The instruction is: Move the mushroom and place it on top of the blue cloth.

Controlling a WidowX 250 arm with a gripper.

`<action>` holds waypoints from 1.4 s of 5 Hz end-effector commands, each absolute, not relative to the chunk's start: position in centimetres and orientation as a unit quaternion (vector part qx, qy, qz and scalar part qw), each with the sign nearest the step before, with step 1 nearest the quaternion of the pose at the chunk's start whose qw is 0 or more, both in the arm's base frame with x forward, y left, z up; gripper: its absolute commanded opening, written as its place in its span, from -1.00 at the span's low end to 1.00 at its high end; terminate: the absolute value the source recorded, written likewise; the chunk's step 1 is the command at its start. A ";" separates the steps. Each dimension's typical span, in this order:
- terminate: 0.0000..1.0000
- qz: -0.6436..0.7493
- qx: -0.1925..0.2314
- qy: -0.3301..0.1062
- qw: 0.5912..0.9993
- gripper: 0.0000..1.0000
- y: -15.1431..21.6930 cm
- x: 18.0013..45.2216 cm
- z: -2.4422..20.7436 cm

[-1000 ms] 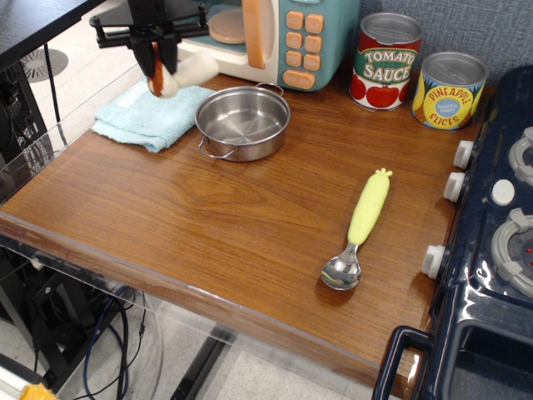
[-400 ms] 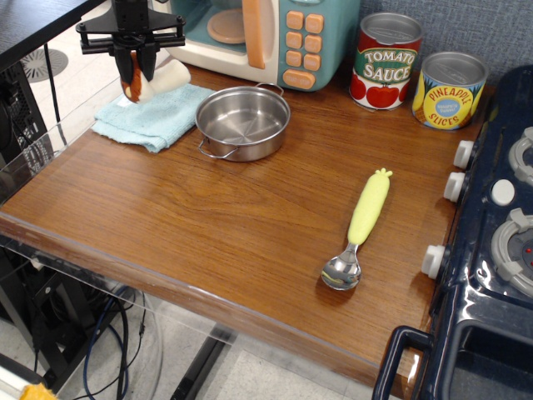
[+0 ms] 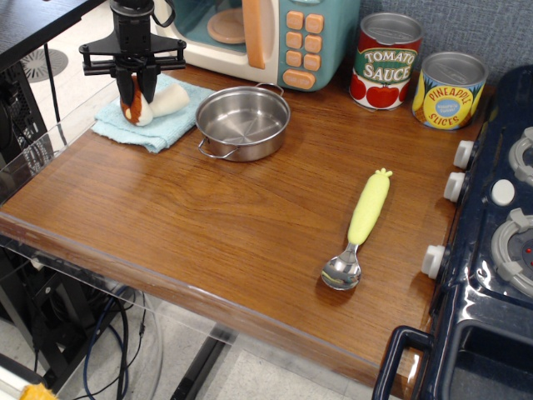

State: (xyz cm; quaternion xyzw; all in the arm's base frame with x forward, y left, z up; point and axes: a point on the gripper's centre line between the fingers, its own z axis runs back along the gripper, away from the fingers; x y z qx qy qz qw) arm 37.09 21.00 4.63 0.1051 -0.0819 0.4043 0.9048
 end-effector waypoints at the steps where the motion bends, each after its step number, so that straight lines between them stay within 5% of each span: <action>1: -1.00 0.409 0.102 -0.097 0.902 1.00 20.2 37.1 6.9; 7: -1.00 0.375 0.083 -0.172 0.907 1.00 18.2 36.3 12.8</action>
